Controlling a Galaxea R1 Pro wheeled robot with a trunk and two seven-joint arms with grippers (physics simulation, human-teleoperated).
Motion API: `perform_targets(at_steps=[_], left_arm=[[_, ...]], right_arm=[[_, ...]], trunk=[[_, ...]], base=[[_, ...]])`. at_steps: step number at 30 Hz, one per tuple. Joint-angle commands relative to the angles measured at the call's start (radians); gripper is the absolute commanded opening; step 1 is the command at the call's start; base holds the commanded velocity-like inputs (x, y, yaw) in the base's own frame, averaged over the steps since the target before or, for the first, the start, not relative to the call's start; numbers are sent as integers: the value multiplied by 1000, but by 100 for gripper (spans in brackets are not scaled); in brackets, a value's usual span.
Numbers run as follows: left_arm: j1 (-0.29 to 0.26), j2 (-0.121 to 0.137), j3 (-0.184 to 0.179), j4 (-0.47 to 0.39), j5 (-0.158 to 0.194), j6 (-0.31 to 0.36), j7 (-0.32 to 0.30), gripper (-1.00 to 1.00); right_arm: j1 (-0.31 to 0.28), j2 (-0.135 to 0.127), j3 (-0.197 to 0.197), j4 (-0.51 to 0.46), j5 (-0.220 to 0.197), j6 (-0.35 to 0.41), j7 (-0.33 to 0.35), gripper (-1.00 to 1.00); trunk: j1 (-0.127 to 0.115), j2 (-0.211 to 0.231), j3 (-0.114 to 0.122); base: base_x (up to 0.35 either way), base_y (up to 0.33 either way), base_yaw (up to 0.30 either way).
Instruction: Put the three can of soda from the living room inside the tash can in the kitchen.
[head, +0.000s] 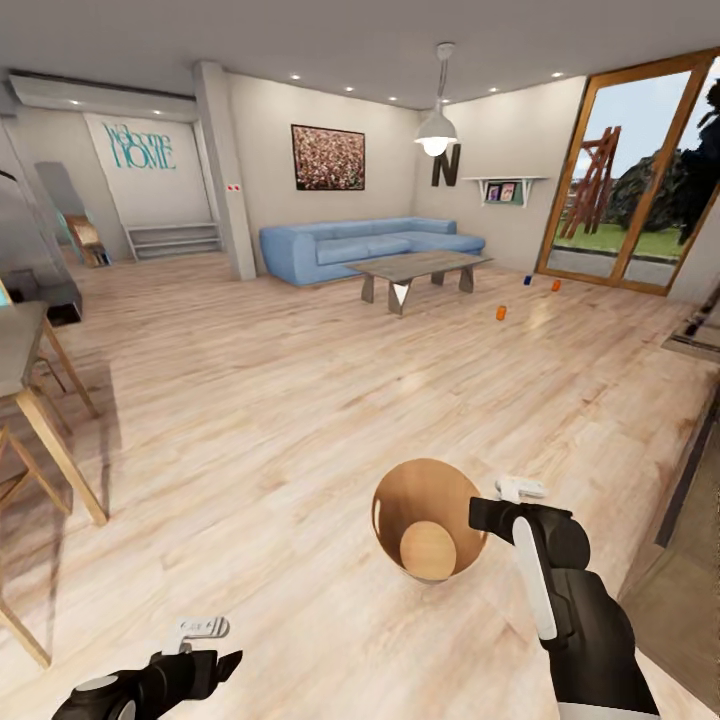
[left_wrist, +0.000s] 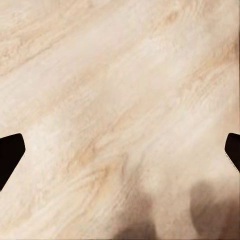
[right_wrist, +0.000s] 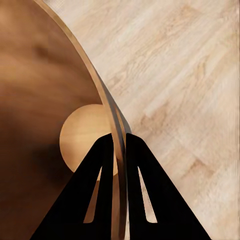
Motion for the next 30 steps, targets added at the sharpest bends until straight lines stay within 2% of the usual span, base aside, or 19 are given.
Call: perform_targets(at_steps=[1, 30], left_arm=[[0, 0, 0, 0, 0, 0, 0, 100], [0, 2, 3, 0, 3, 2, 0, 100]], right_arm=[[0, 0, 0, 0, -14, 0, 4, -100], [0, 0, 1, 0, -15, 0, 3, -100]], trunk=[[0, 0, 0], [0, 0, 0]], base=[[327, 98, -279], [330, 96, -244]])
